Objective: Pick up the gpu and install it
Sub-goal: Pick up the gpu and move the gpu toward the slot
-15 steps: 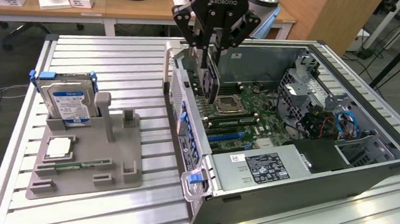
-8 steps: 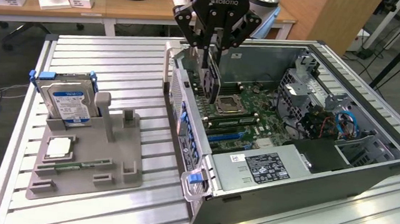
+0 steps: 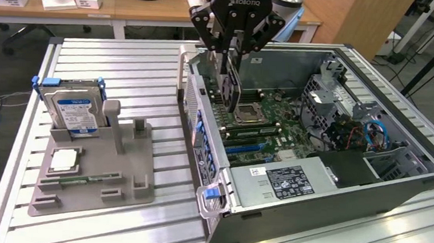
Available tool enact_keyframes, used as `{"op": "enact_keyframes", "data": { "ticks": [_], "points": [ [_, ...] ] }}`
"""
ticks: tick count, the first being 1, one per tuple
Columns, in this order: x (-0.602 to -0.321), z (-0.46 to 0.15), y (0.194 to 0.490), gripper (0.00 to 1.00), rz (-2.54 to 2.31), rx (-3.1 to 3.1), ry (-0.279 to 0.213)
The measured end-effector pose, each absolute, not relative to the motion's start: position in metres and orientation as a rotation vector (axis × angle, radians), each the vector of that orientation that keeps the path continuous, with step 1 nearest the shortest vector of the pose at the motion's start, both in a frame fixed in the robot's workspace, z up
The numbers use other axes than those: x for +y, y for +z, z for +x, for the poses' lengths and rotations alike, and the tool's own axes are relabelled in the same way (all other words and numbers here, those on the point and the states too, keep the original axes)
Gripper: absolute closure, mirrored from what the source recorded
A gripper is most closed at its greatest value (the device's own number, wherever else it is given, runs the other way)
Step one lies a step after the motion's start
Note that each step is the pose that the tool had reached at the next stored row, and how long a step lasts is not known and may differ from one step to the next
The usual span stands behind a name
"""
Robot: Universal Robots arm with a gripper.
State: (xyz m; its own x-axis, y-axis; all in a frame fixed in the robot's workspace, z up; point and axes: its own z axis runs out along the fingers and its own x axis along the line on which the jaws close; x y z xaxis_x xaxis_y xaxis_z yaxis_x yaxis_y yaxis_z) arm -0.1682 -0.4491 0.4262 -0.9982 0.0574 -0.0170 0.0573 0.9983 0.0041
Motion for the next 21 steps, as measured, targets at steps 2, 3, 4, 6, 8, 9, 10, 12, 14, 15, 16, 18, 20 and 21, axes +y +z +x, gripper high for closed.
{"op": "enact_keyframes", "data": {
  "ticks": [2,3,4,6,8,9,10,12,14,15,16,18,20,21],
  "points": [
    [-0.4491,-0.1677,0.4262,0.74,0.09,3.123,0.006],
    [-0.4491,-0.1673,0.4262,0.74,0.09,3.123,0.006],
    [-0.4491,-0.167,0.4262,0.74,0.09,3.123,0.006],
    [-0.4491,-0.1664,0.4262,0.74,0.09,3.123,0.006],
    [-0.4491,-0.1658,0.4262,0.74,0.09,3.123,0.006],
    [-0.4491,-0.1654,0.4262,0.74,0.09,3.123,0.006],
    [-0.4491,-0.1651,0.4262,0.74,0.09,3.123,0.006],
    [-0.4491,-0.1646,0.4262,0.74,0.09,3.123,0.006],
    [-0.4491,-0.1639,0.4262,0.74,0.09,3.123,0.006],
    [-0.4491,-0.1637,0.4262,0.74,0.09,3.123,0.006],
    [-0.4491,-0.1634,0.4262,0.74,0.09,3.123,0.006],
    [-0.4491,-0.1629,0.4262,0.74,0.09,3.123,0.006],
    [-0.4491,-0.1623,0.4262,0.74,0.09,3.123,0.006],
    [-0.4491,-0.162,0.4262,0.74,0.09,3.123,0.006]
  ]
}}
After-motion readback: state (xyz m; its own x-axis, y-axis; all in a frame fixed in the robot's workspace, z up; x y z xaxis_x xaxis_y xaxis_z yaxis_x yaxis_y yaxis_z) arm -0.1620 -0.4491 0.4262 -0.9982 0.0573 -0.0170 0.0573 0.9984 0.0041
